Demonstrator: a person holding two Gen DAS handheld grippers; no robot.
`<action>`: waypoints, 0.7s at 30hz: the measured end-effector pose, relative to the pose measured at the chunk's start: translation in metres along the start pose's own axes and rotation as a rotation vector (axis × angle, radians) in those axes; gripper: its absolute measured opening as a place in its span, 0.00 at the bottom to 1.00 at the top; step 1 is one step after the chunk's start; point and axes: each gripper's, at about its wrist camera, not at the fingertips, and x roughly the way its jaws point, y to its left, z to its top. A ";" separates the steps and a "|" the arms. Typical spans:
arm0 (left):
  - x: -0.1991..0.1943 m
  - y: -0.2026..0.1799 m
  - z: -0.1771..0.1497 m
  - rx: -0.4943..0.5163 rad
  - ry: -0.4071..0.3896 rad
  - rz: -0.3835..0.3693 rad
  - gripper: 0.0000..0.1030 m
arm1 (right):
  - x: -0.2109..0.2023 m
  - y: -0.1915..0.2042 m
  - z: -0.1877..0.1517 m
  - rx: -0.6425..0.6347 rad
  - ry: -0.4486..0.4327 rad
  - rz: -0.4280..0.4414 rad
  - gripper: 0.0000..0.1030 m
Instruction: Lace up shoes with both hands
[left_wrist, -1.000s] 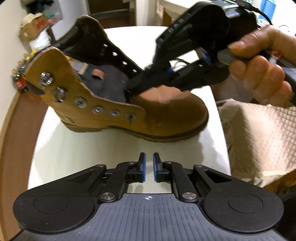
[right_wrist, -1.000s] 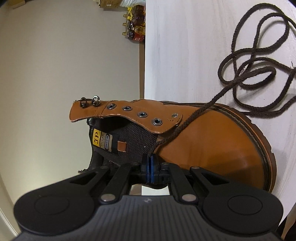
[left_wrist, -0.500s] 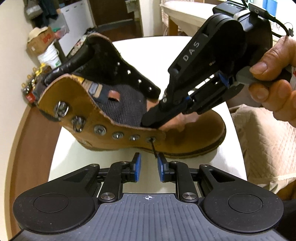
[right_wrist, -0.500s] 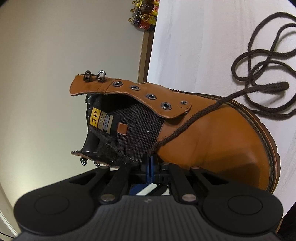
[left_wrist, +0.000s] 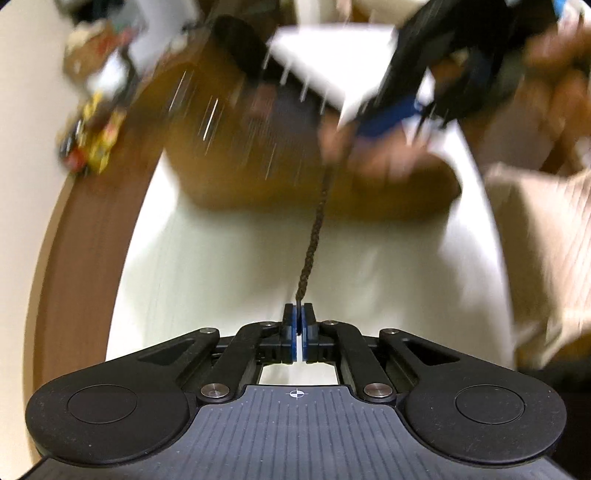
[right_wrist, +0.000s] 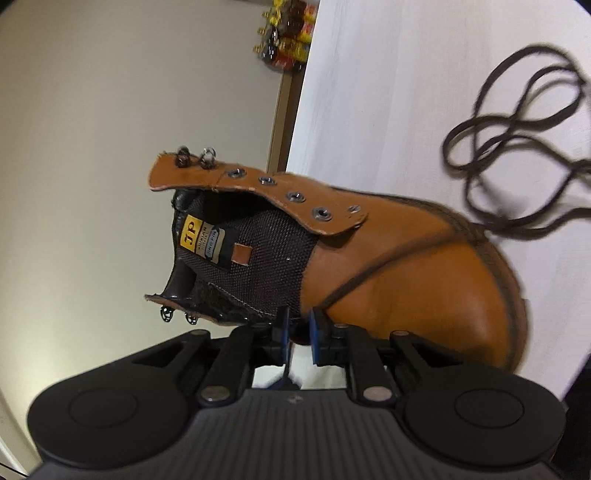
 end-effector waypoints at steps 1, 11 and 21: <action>0.001 0.002 -0.014 -0.001 0.047 0.019 0.02 | -0.009 -0.004 0.000 0.004 -0.028 -0.015 0.14; -0.001 0.033 -0.069 -0.125 0.251 0.135 0.02 | -0.079 -0.057 0.028 0.104 -0.312 -0.314 0.14; -0.007 0.029 -0.028 -0.242 0.170 0.044 0.16 | -0.062 -0.075 0.040 0.206 -0.252 -0.228 0.23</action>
